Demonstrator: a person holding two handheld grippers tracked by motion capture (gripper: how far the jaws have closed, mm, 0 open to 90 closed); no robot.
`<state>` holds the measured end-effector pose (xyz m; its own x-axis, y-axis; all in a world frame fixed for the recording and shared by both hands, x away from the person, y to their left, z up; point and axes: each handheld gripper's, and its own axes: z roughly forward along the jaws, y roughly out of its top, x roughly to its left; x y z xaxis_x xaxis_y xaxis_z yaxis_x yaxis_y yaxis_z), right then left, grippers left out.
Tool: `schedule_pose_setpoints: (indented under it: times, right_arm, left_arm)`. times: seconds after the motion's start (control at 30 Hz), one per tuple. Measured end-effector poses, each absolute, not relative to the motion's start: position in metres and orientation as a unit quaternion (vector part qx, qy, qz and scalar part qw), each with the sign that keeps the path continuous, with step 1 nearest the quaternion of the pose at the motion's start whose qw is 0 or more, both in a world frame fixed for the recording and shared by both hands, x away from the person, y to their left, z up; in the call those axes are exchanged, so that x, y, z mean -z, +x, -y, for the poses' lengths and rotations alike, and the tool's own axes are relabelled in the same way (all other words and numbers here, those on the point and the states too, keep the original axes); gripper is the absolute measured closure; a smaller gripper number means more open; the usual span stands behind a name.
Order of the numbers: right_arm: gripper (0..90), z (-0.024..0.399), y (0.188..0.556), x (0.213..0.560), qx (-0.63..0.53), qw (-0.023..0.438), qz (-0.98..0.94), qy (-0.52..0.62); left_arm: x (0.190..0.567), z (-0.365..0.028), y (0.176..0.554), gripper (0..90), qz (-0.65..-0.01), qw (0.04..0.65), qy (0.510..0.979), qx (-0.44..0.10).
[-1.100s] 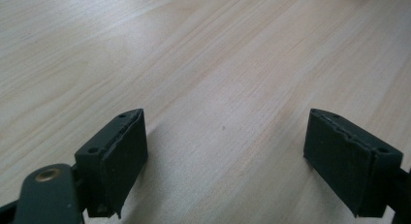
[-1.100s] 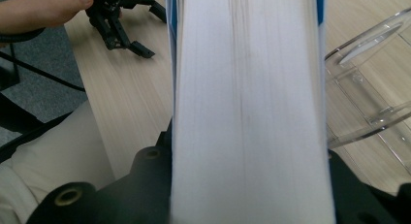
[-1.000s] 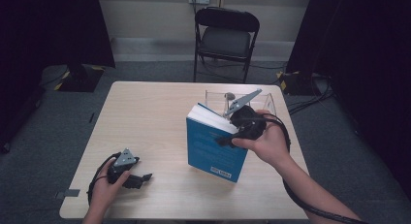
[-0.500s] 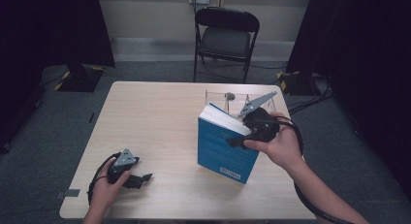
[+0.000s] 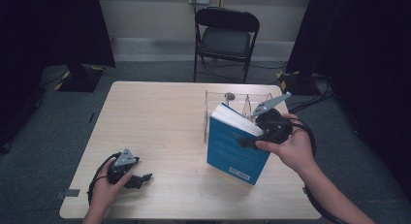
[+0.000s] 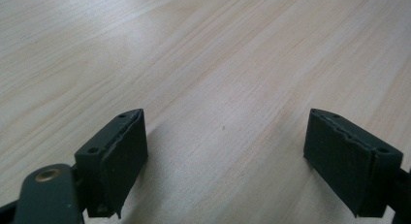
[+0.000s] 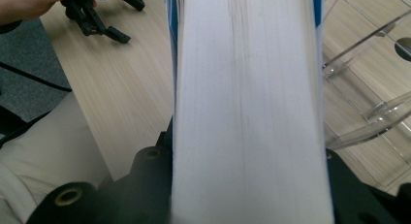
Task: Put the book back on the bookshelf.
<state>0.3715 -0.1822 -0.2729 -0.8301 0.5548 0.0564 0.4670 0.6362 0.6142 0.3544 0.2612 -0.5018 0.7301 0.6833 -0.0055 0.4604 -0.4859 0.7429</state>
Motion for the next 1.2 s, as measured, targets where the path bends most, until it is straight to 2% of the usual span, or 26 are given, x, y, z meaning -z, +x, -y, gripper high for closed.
schedule_pose_setpoints:
  times: [1.2]
  right_arm:
    - [61.8, 0.238, 0.362, 0.278, -0.322, 0.092, -0.882, 0.331]
  left_arm:
    - [0.502, -0.261, 0.354, 15.3, -0.337, 0.379, 0.85, -0.146]
